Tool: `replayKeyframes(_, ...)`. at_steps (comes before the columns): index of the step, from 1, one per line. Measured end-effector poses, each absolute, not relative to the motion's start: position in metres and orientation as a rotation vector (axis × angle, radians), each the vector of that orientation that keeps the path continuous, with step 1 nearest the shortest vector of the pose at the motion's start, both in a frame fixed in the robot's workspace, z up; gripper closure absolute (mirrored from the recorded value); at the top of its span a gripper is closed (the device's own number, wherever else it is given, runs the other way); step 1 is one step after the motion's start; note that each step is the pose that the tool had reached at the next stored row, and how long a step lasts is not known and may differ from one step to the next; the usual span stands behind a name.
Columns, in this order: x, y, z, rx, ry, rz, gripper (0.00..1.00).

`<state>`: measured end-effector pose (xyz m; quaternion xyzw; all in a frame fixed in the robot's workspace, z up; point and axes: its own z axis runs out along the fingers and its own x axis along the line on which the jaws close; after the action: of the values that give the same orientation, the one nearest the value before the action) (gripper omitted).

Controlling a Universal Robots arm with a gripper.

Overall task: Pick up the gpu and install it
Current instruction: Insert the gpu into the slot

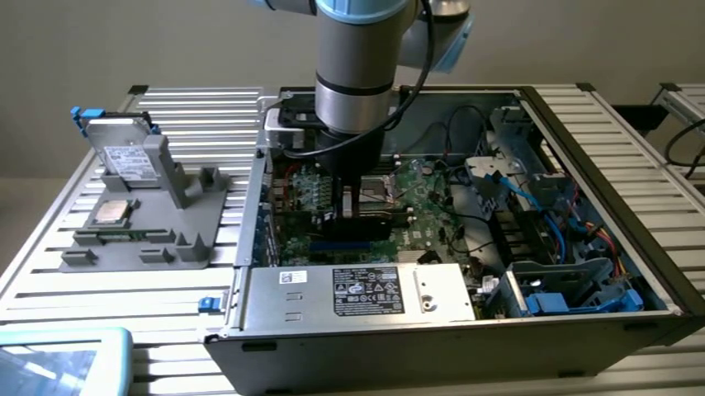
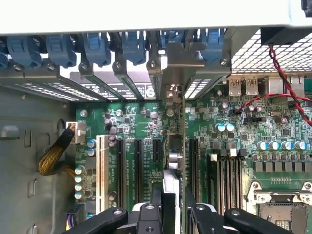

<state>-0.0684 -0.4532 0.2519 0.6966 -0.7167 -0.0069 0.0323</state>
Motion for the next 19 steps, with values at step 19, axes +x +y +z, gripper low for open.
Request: replayKeyframes(19, -0.0686, -0.4522, 0.2483, 2.145, -2.209, -0.019, 0.73)
